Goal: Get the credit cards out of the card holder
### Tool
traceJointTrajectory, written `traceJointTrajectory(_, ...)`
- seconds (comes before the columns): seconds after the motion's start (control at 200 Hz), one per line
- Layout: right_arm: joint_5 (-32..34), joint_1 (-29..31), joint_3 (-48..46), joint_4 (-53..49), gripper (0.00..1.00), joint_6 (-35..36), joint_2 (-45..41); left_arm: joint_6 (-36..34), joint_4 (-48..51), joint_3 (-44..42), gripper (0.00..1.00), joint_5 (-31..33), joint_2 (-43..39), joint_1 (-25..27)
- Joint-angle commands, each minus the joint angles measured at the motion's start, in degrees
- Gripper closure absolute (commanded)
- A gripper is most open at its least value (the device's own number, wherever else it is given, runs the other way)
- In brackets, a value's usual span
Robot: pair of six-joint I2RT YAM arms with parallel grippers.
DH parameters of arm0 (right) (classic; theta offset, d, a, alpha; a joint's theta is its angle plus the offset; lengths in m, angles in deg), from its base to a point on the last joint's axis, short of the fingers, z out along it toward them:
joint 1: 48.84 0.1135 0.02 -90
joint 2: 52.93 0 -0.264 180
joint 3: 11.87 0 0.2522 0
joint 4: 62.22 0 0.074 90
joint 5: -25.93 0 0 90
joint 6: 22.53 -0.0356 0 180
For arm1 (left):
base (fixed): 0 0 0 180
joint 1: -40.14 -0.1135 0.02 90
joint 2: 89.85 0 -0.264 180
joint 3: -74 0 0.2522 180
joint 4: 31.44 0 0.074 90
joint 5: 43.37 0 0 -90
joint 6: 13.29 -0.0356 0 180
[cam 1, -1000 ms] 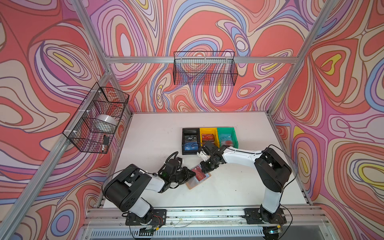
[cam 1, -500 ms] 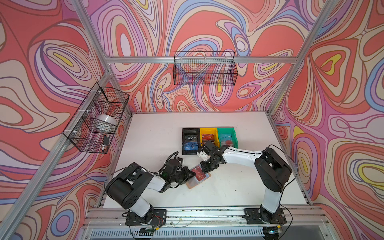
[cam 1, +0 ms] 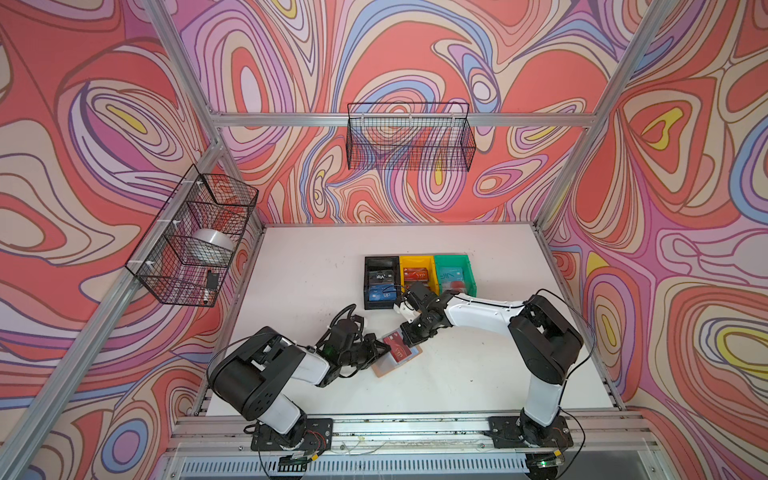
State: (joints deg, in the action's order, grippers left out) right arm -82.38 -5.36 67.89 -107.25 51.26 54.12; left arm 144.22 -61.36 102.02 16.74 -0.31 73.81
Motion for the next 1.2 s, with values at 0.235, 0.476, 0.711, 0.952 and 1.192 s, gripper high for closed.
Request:
traceJointTrajectory(0.235,1.1,0.4,-1.7,-2.0,0.95,-1.0,4.5,-1.5,4.6,-3.5,0.98,1.8,0.4,0.2)
traceJointTrajectory(0.476,0.9,0.4,-1.4,-2.1,0.94,-1.1,5.1,-2.3,7.0,-5.6,0.99,0.9,-3.0,-2.1)
traceJointTrajectory(0.711,0.8,0.4,-1.3,-2.3,0.94,-1.1,5.4,-5.7,17.9,-5.5,0.99,0.7,-10.8,-3.8)
traceJointTrajectory(0.952,1.0,0.4,-0.1,-3.4,0.93,-0.5,6.0,-9.2,35.4,-4.5,1.0,0.7,-25.9,-6.3)
traceJointTrajectory(1.192,4.2,0.4,0.3,-4.2,0.94,-0.6,4.7,-11.4,50.6,-3.6,0.98,4.4,-39.9,-8.9)
